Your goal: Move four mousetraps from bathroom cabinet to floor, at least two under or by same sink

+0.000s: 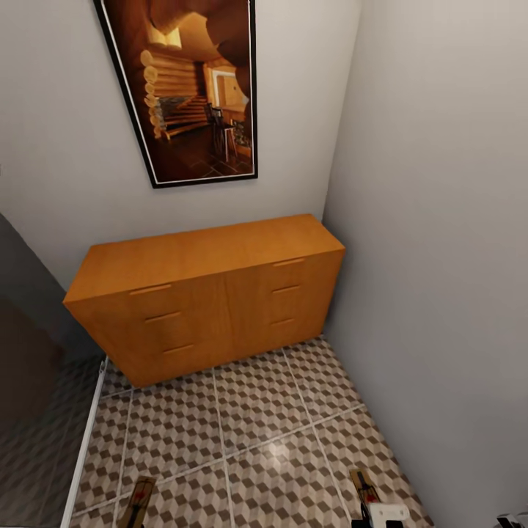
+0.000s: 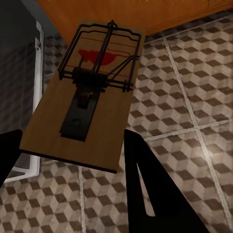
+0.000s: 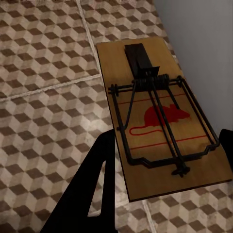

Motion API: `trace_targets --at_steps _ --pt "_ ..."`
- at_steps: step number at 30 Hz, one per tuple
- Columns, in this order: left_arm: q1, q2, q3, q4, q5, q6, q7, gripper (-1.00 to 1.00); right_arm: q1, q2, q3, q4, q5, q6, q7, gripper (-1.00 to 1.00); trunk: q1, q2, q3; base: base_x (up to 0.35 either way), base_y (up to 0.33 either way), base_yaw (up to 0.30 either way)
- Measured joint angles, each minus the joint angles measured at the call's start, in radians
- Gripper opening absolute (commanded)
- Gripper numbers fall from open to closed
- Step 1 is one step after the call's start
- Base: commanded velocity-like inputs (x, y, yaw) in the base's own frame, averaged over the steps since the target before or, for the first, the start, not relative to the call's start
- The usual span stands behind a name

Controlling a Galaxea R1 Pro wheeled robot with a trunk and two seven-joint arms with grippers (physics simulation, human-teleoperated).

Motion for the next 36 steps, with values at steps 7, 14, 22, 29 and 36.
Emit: trace_targets --at_steps 7,14,22,29,36 --pt "0.0 -0.003 0.0 0.002 0.0 0.0 -0.001 -1.0 0.0 0.0 0.0 0.001 0.0 0.0 0.0 -1.0 0.0 0.0 0.011 0.0 0.0 0.0" --pt "0.0 -0.004 0.0 0.003 0.0 0.0 -0.001 -1.0 0.0 0.0 0.0 0.001 0.0 0.0 0.0 -1.0 0.0 0.0 0.023 0.0 0.0 0.0" --pt "0.0 -0.008 0.0 0.003 0.0 0.001 -0.002 -1.0 0.0 0.0 0.0 0.001 0.0 0.0 0.0 -1.0 0.0 0.0 0.036 0.0 0.0 0.0" --pt "0.0 -0.009 0.0 0.003 0.0 0.003 -0.003 -1.0 0.0 0.0 0.0 0.001 0.0 0.0 0.0 -1.0 0.0 0.0 0.047 0.0 0.0 0.0" --pt "0.0 -0.01 0.0 0.003 0.0 0.003 -0.003 -1.0 0.0 0.0 0.0 0.001 0.0 0.0 0.0 -1.0 0.0 0.0 0.059 0.0 0.0 0.0"
